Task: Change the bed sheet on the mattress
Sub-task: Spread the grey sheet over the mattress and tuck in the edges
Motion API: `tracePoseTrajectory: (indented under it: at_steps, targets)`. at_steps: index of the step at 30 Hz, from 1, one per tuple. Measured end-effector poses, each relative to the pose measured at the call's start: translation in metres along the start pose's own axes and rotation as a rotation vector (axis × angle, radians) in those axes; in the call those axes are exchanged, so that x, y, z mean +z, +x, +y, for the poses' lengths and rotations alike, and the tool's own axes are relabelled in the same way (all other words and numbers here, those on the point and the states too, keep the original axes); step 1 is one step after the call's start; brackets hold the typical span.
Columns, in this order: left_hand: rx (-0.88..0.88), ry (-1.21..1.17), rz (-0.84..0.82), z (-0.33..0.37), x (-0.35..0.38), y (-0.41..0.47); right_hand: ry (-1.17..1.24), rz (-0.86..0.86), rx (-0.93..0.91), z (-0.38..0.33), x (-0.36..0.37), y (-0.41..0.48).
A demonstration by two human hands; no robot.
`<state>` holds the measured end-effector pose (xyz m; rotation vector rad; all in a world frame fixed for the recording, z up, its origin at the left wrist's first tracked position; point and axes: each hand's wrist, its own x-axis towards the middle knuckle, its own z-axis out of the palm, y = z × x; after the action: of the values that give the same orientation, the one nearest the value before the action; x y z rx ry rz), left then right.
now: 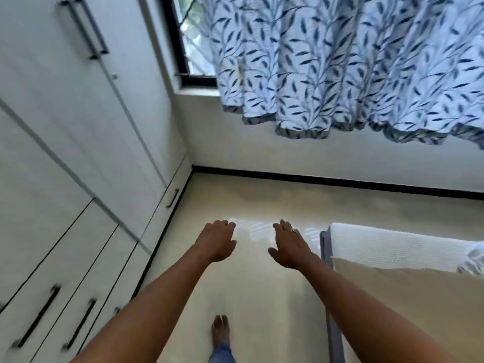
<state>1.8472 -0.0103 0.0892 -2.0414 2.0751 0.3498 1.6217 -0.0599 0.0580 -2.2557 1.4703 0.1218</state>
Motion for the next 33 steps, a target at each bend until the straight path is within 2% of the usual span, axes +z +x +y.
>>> tracePoseTrajectory:
  at_steps: [5, 11, 15, 22, 28, 33]
  targets:
    - [0.209, -0.010, 0.006, -0.002, -0.045, 0.127, 0.098, 0.018, 0.375, 0.049, -0.034, 0.060]
    - [0.572, 0.068, -0.043, 0.056, -0.094, 0.247, 0.205, 0.115, 0.580, 0.089, -0.072, 0.106]
    - [0.761, 0.142, -0.067, 0.120, -0.110, 0.338, 0.300, 0.156, 0.725, 0.136, -0.087, 0.142]
    - [0.959, 0.274, -0.140, 0.232, -0.134, 0.466, 0.438, 0.110, 0.938, 0.260, -0.119, 0.200]
    - [1.150, 0.366, -0.097, 0.336, -0.175, 0.563, 0.434, 0.232, 1.073, 0.354, -0.180, 0.221]
    - [1.353, 0.435, -0.083, 0.458, -0.197, 0.635, 0.471, 0.287, 1.255, 0.446, -0.219, 0.226]
